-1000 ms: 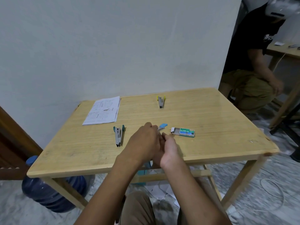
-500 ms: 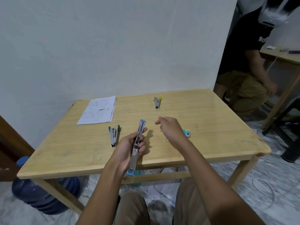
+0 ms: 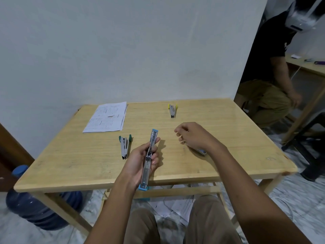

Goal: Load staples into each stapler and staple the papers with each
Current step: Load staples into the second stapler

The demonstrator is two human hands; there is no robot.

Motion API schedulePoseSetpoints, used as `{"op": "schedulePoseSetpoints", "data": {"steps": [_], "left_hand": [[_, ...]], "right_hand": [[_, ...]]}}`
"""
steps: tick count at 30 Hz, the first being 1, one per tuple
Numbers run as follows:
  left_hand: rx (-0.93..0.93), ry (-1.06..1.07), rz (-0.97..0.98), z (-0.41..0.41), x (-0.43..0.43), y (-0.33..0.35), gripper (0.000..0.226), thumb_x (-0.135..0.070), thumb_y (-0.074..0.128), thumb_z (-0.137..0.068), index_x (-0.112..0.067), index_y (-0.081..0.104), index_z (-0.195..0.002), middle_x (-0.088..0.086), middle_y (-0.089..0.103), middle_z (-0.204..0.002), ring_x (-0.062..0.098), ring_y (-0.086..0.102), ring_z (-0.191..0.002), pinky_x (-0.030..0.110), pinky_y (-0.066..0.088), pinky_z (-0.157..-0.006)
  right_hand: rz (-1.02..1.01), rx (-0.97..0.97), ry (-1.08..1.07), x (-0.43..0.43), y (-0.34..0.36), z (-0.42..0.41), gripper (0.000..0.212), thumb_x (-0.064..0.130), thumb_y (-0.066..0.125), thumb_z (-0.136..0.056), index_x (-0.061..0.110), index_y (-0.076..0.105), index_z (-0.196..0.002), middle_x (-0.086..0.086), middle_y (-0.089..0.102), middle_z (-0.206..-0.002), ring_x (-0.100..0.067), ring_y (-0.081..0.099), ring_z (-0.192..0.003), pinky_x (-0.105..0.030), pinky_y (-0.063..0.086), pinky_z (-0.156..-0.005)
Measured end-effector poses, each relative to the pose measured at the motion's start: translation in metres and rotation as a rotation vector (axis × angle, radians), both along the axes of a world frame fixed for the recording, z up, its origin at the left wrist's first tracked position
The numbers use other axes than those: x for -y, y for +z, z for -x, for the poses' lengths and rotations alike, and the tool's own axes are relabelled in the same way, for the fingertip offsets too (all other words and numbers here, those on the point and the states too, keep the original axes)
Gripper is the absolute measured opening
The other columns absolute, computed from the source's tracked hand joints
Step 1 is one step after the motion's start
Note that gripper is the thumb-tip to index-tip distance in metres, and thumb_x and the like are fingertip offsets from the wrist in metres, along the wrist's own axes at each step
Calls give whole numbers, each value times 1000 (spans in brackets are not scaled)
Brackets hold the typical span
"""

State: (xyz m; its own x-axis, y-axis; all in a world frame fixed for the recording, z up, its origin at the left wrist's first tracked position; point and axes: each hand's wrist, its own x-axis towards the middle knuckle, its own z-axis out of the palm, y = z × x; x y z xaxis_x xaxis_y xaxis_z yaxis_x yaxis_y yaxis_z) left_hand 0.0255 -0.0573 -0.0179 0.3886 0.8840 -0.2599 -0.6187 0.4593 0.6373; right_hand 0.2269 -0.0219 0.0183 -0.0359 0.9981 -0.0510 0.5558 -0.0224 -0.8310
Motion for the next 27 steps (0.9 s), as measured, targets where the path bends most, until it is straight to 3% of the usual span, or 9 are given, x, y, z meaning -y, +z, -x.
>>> {"op": "schedulePoseSetpoints", "data": {"steps": [4,8,12,16,20,24,27], "left_hand": [[-21,12,-3,-2,0,0,41,-17,46,-96,-2,53,-133,-1,43,-67,9,36,-49,21,31,-43],[-17,7,-8,-1,-2,-2,42,-17,46,-96,-2,51,-135,-2,44,-67,9,37,-50,21,32,-44],[-20,10,-13,-1,-1,-2,45,-18,48,-94,-2,50,-136,-2,46,-67,10,37,-51,21,31,-45],[-21,20,-25,-1,2,-2,44,-18,47,-95,-1,50,-136,-1,44,-68,10,36,-52,21,32,-45],[-28,16,-38,0,4,-1,52,-19,54,-87,-2,50,-136,-1,45,-68,10,38,-51,21,32,-46],[-13,28,-28,-2,4,0,44,-17,47,-95,-1,50,-135,-1,44,-67,9,38,-49,20,32,-44],[-18,32,-24,-2,4,1,42,-17,45,-97,-1,51,-135,-1,45,-66,9,38,-49,20,33,-44]], "right_hand": [[-140,127,-165,14,10,-34,15,24,53,-98,31,66,-95,10,67,-98,-11,64,-89,-33,52,-82],[28,327,-167,34,5,-52,7,32,62,-92,31,68,-94,13,65,-93,-8,62,-87,-37,54,-78],[64,474,-82,39,-6,-46,19,42,72,-83,37,65,-100,14,59,-102,-10,59,-95,-32,52,-78],[4,516,-20,38,-9,-43,19,33,68,-88,41,62,-104,14,61,-113,-9,57,-96,-31,51,-78],[-47,668,74,35,-6,-44,29,23,60,-93,43,61,-114,9,56,-122,-15,53,-104,-36,47,-89],[-34,668,131,28,2,-44,24,34,58,-93,44,63,-114,11,55,-124,-14,51,-112,-35,39,-89],[-92,680,135,21,5,-37,18,41,57,-94,40,70,-106,14,58,-114,-13,52,-106,-32,36,-81]]}}
